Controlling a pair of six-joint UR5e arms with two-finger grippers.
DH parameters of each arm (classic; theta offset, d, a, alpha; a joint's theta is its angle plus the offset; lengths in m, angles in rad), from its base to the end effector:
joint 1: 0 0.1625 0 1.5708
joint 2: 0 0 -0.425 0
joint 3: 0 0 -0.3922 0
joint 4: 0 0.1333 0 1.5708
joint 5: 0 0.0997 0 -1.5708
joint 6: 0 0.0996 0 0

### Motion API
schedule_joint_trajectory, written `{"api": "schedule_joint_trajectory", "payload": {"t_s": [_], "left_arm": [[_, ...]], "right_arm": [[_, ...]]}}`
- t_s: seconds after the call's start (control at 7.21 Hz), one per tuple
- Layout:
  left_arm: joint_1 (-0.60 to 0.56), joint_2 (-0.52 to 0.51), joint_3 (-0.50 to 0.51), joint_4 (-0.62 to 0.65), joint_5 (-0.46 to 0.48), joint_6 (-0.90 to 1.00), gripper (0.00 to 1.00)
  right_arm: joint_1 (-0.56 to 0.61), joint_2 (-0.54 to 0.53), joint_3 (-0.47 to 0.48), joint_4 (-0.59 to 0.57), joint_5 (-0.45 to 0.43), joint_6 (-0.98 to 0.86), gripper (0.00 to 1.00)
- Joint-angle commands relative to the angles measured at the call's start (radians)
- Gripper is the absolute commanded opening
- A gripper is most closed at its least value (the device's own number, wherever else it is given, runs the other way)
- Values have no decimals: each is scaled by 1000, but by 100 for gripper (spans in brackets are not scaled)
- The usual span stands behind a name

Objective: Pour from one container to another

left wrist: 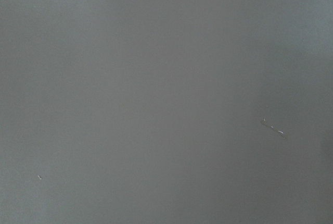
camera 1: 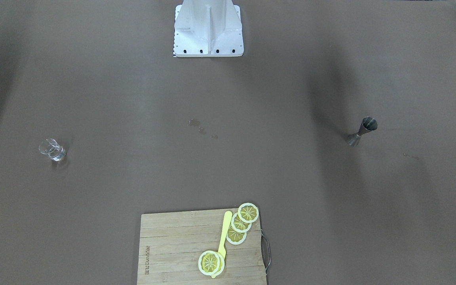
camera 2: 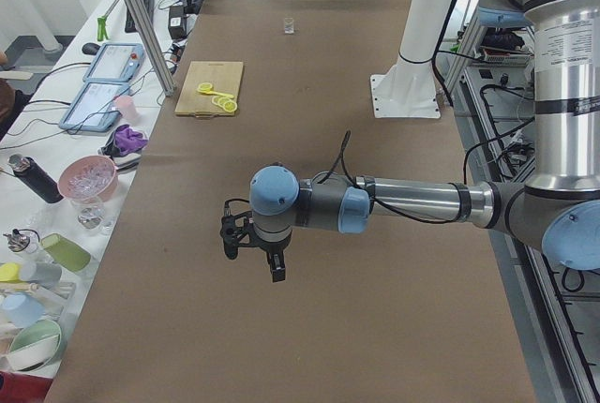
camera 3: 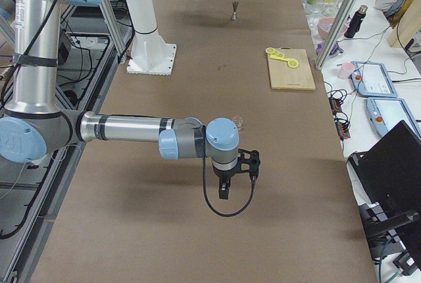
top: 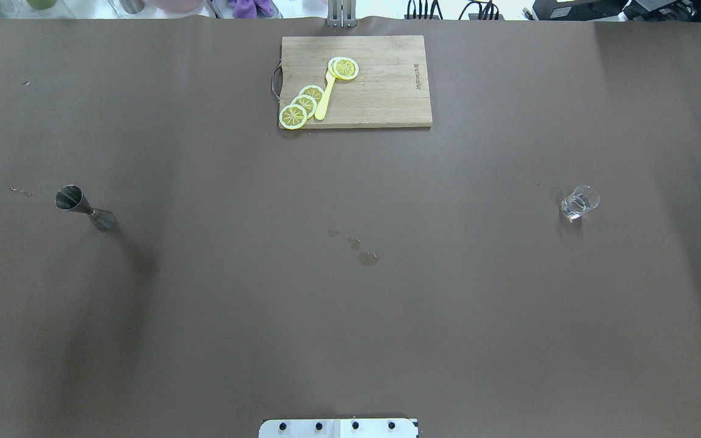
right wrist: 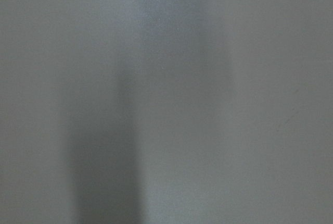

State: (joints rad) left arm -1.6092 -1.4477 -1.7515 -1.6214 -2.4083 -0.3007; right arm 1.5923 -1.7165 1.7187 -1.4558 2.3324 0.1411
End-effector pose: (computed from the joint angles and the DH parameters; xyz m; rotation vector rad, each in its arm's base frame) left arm -0.0764 -0.4431 0.6172 -0.0085 0.8455 -0.2734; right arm 0.0740 -0.4364 0.6421 0.0658 -0.7664 0.1099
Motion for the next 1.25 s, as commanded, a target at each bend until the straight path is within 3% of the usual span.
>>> {"api": "schedule_joint_trajectory", "payload": {"t_s": [0.0,1.11], "left_arm": [[0,0,0,0,0,0,99],[3,-2,-7,0,-3,-2,99]], "right_arm": [[0,-18,11,3,-4,0,100],[0,-22,22,37,2,-18,100]]}}
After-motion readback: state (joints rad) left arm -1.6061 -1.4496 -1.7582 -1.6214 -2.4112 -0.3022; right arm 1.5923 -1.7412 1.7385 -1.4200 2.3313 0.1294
